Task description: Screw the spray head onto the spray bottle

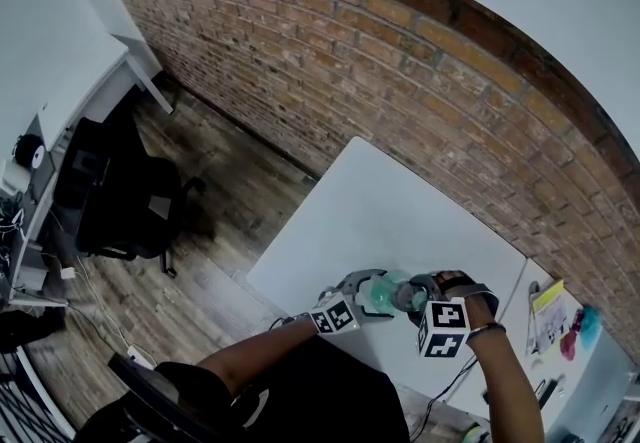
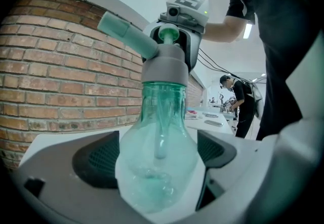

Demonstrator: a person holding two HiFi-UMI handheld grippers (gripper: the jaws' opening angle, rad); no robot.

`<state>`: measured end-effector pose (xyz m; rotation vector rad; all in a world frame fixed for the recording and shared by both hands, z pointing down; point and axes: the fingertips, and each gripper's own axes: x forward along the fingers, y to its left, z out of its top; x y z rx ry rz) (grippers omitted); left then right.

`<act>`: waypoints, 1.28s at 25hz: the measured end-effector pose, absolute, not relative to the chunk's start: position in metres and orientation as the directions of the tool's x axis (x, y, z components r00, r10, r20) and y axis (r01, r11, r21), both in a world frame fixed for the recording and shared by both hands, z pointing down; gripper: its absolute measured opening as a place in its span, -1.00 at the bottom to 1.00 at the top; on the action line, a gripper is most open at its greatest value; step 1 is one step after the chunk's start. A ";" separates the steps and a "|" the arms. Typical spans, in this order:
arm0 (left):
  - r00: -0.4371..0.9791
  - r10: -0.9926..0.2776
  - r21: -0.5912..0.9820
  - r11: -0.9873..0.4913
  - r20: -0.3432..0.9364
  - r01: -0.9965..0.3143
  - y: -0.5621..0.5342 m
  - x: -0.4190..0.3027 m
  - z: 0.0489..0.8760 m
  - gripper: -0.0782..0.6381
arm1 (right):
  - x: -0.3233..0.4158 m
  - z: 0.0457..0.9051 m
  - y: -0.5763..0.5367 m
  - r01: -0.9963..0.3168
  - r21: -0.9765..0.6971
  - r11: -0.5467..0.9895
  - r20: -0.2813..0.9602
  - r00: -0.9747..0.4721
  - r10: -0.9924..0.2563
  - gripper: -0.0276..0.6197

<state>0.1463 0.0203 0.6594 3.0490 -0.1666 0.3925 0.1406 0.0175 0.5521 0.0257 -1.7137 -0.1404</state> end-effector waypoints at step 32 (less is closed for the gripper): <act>0.963 -0.090 0.056 -0.993 0.253 -0.108 0.019 0.149 0.654 0.52 | 0.140 0.520 0.020 -0.192 0.167 0.967 0.951 -0.229 -0.209 -0.03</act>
